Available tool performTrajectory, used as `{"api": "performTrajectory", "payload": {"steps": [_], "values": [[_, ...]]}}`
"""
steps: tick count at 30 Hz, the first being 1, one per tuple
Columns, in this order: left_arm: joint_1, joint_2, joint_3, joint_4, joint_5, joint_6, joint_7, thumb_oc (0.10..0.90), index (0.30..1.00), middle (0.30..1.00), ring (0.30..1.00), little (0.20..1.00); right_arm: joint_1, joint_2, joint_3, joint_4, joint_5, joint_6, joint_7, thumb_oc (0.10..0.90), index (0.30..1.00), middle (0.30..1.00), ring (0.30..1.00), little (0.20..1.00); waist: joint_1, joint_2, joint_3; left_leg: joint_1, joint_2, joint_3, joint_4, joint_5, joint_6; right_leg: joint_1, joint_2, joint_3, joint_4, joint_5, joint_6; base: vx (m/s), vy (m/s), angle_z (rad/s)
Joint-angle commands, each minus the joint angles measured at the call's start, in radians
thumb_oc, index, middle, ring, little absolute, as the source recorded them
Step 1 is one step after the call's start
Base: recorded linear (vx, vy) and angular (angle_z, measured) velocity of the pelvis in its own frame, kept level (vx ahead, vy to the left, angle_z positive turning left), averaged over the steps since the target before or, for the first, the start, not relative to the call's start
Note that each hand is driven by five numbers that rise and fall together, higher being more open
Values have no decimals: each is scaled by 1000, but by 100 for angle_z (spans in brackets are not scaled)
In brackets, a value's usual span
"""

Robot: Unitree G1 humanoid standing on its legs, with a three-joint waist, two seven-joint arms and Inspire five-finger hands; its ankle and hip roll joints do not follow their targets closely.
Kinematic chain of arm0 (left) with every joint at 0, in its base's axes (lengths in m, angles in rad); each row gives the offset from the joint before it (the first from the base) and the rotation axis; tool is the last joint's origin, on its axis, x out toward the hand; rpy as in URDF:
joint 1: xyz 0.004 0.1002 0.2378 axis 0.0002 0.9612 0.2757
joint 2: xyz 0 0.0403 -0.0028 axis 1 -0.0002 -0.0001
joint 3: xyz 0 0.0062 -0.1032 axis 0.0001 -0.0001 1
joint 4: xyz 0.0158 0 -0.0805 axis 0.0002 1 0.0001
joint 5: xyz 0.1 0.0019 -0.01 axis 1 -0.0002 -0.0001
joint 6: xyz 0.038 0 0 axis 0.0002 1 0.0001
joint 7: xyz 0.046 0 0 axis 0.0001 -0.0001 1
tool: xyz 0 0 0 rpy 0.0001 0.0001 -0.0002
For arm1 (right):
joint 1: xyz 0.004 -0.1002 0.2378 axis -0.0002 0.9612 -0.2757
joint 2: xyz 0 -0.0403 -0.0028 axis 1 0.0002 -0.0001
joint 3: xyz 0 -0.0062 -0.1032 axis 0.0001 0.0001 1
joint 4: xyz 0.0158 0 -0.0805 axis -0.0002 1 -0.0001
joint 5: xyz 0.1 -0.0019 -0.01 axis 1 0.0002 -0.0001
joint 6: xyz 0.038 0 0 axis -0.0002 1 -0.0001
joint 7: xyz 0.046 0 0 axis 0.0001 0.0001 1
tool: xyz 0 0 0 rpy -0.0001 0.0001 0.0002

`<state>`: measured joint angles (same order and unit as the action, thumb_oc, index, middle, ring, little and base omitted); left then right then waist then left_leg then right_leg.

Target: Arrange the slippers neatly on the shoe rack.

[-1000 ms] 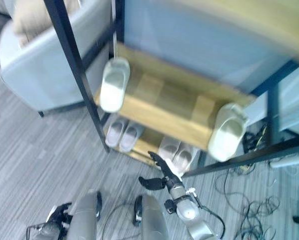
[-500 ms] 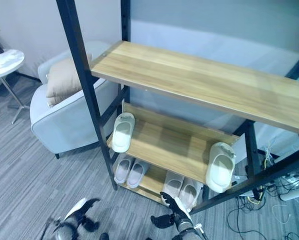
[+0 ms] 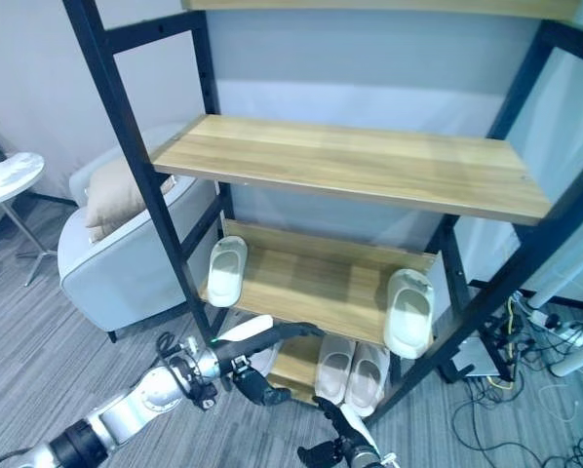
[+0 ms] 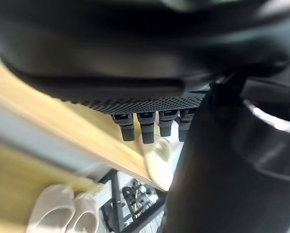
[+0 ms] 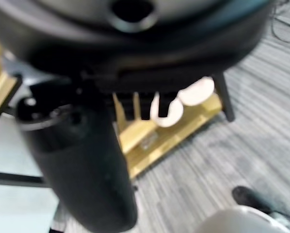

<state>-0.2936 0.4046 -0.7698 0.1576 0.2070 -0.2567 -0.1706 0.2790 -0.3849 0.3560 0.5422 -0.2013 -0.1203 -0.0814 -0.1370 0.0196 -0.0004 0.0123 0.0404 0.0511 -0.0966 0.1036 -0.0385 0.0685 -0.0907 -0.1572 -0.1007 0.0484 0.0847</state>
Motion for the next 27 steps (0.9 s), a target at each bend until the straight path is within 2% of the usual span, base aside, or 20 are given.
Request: {"api": "performTrajectory", "payload": {"steps": [1,3,4,7,14,18,22,27], "values": [[-221,-52,45,101,90,-40,139,800,900,900,900,900,-57,-45,-20,-63,-34,-48,-19,800,900,900,900,900,2,-1,31,25,1,25,9,-132,-20,-5,-14,15,13,-98,65,13,-4,-7],[-246,-53,49,132,122,-37,167,800,900,900,900,900,-56,-47,-24,-57,-32,-47,-25,800,900,900,900,900,-2,1,31,27,2,29,9,-132,-21,-6,-14,18,13,-96,66,7,-1,-16],[-291,-43,66,171,165,-27,218,800,900,900,900,900,-50,-49,-35,-51,-23,-48,-37,800,900,900,900,900,-9,4,34,25,2,35,9,-133,-21,-9,-16,23,13,-92,68,6,2,-22],[-372,8,111,226,247,-3,303,800,900,900,900,900,-20,-65,-56,-73,-22,-52,-46,800,900,900,900,900,-18,9,39,17,2,46,9,-135,-20,-28,-16,30,13,-86,78,-6,5,-10],[-415,15,185,372,234,61,381,800,900,900,900,900,-18,-69,-61,-73,-21,-48,-49,800,900,900,900,900,-23,16,36,-9,7,68,9,-132,-22,-63,-15,45,13,-79,86,-15,-2,-12],[-477,64,253,411,245,113,460,800,900,900,900,900,-13,-63,-76,-83,-7,-42,-57,800,900,900,900,900,-24,26,42,-51,2,66,9,-122,-22,-106,-17,48,13,-70,89,-28,-17,-5],[-525,85,255,486,264,138,504,800,900,900,900,900,-18,-69,-70,-77,-7,-42,-61,800,900,900,900,900,-34,34,46,-85,-2,66,9,-112,-22,-143,-19,52,13,-60,91,-47,-3,0],[-637,94,226,605,216,150,518,800,900,900,900,900,-8,-78,-62,-78,-3,-39,-53,800,900,900,900,900,-49,46,33,-150,-10,68,9,-92,-27,-212,-24,52,13,-42,90,-34,-14,-4]]}}
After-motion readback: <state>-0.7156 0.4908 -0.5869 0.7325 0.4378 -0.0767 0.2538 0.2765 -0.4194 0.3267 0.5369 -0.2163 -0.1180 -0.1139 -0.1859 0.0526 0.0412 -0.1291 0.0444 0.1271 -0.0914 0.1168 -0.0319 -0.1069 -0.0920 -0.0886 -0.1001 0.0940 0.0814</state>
